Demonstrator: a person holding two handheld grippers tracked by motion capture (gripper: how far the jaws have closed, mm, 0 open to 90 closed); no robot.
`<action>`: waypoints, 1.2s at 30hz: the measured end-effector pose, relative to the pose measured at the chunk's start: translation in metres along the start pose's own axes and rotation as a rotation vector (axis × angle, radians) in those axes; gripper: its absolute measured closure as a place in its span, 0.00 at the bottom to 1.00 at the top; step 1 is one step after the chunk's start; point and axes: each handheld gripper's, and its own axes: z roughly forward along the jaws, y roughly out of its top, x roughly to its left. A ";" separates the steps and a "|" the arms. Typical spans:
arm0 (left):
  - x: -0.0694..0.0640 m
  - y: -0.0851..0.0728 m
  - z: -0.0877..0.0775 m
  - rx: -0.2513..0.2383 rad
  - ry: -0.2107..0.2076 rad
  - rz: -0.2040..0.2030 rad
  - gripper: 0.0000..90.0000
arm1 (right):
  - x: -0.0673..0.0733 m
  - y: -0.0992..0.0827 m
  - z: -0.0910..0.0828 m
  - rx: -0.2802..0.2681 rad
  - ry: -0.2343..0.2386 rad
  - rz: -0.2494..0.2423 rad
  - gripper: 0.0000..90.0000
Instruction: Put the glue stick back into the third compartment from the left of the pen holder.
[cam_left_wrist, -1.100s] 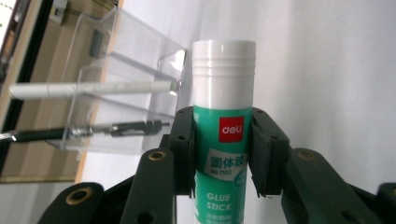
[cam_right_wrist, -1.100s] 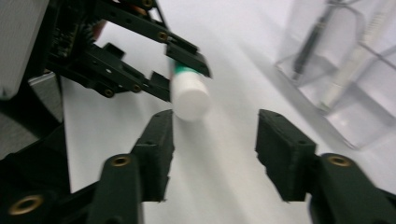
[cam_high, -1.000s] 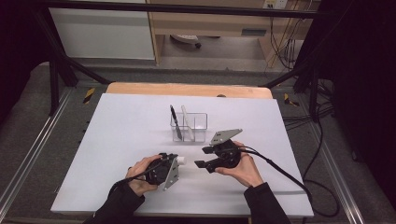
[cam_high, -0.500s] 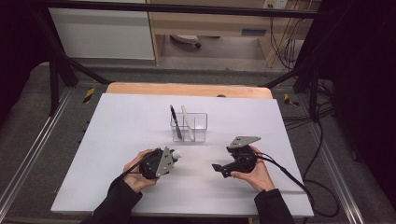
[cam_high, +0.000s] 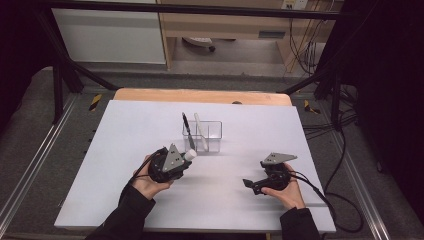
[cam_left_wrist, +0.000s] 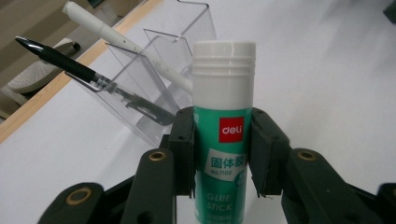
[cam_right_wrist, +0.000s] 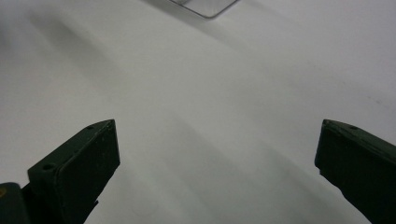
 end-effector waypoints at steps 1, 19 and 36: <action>0.001 0.002 0.000 -0.006 -0.002 -0.016 0.72 | -0.002 -0.003 -0.002 0.002 -0.003 0.002 0.01; 0.017 0.039 0.006 -0.123 -0.006 -0.244 0.72 | -0.011 -0.022 -0.011 -0.007 -0.027 0.021 0.01; 0.026 0.088 0.043 -0.193 0.015 -0.328 0.72 | -0.014 -0.025 -0.015 -0.016 -0.021 0.026 0.01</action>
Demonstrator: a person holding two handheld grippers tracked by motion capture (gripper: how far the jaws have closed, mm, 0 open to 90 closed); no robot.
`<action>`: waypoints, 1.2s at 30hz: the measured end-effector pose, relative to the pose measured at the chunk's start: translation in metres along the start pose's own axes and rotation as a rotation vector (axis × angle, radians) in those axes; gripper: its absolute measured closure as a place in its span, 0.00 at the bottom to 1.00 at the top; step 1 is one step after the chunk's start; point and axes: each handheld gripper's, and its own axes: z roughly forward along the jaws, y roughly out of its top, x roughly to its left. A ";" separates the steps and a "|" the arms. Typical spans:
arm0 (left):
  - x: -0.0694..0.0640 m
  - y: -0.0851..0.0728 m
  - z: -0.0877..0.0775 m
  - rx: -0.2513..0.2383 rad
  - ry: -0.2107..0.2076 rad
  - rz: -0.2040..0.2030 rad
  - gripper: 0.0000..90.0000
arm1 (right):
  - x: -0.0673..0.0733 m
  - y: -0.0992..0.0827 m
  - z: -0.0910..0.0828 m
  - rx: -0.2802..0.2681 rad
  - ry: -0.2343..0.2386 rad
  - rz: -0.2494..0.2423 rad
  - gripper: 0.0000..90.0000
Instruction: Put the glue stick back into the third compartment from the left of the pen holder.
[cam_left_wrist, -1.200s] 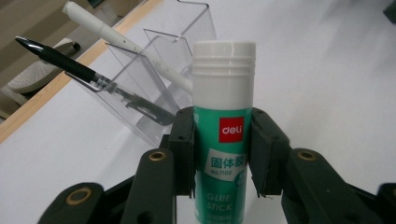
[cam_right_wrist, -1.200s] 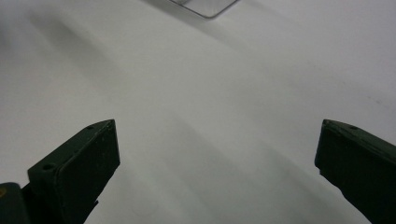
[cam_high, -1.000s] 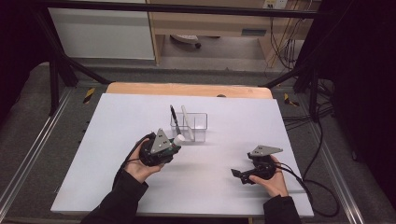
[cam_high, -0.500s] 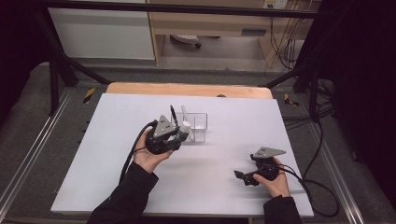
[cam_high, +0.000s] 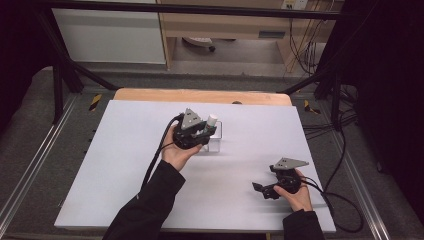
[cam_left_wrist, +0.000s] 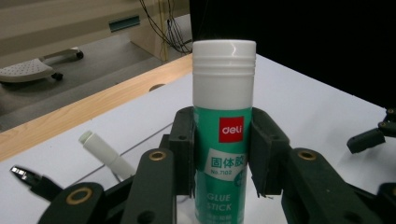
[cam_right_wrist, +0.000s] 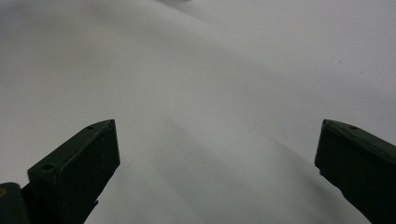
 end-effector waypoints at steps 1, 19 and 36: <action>0.000 0.002 0.003 0.000 0.002 -0.002 0.72 | 0.000 0.000 0.000 -0.004 -0.001 0.000 0.01; 0.003 0.005 0.055 0.023 0.032 -0.027 0.72 | -0.002 0.000 -0.004 -0.017 0.011 0.010 0.01; 0.013 -0.006 0.071 0.032 0.046 -0.019 0.72 | -0.001 -0.001 -0.003 -0.006 0.018 0.008 0.01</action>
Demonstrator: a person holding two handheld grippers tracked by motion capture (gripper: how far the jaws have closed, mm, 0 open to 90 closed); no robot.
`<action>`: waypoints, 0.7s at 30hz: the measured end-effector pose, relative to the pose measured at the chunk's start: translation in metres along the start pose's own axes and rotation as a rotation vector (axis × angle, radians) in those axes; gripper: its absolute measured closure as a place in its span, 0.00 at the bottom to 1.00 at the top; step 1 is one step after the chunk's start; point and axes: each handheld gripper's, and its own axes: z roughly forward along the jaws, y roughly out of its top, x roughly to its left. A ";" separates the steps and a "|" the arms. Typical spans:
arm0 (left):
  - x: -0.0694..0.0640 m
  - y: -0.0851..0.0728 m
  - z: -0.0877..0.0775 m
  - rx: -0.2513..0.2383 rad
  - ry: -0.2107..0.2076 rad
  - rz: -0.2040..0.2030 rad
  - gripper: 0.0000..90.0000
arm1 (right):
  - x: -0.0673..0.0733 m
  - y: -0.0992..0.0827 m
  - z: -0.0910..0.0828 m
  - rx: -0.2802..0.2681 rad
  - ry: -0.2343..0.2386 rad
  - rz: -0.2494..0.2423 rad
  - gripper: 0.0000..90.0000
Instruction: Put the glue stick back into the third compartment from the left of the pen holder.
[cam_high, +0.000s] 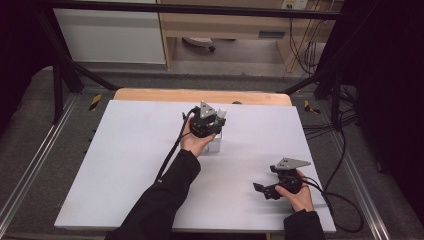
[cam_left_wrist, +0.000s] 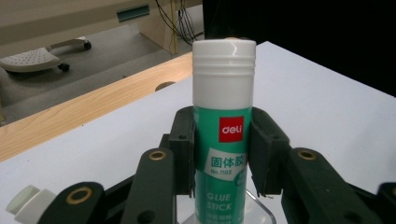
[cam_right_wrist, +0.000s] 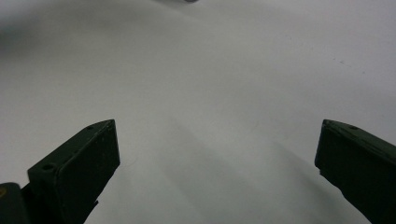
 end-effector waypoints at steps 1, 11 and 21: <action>0.000 -0.001 0.000 -0.004 -0.004 -0.007 0.72 | 0.000 0.000 0.000 0.002 0.002 -0.001 0.01; 0.000 -0.013 0.004 0.014 -0.023 -0.008 0.72 | 0.000 0.000 0.001 0.001 0.007 -0.006 0.01; 0.001 -0.022 0.003 0.059 -0.032 0.006 0.72 | 0.001 0.000 0.001 -0.003 0.009 -0.006 0.01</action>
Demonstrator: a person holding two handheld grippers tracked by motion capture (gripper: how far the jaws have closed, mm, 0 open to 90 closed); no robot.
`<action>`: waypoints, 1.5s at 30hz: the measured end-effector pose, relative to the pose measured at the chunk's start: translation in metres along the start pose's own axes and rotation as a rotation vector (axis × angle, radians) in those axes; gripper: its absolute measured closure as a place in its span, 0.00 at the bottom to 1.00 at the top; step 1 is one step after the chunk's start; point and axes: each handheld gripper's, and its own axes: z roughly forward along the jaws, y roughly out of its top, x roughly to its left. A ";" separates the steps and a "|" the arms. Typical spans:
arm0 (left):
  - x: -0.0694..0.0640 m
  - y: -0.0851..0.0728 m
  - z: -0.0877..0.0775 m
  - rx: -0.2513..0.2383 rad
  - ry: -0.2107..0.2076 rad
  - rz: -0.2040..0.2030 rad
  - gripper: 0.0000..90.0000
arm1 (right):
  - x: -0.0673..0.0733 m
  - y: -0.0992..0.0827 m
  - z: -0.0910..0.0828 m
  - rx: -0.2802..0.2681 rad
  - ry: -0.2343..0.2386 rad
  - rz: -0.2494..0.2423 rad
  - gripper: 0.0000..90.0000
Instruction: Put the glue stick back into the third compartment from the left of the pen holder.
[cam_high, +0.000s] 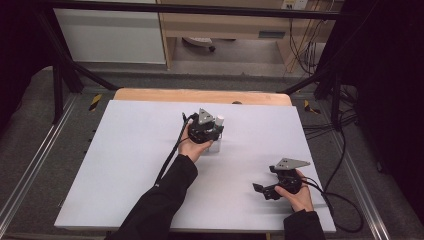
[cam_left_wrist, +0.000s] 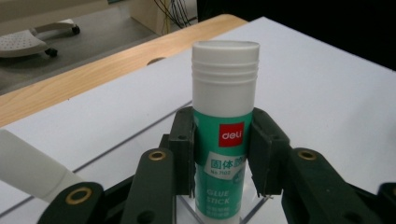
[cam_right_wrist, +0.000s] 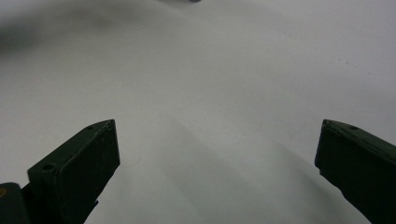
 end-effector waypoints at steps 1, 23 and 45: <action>-0.001 -0.001 0.000 0.006 0.003 0.002 0.72 | 0.000 0.000 0.000 0.003 0.001 0.003 0.01; 0.005 0.005 -0.059 0.048 -0.010 0.044 0.34 | 0.002 -0.001 0.002 0.012 0.006 0.005 0.01; 0.034 -0.053 -0.126 0.099 0.022 0.046 0.07 | 0.002 -0.001 0.002 0.016 0.001 0.011 0.01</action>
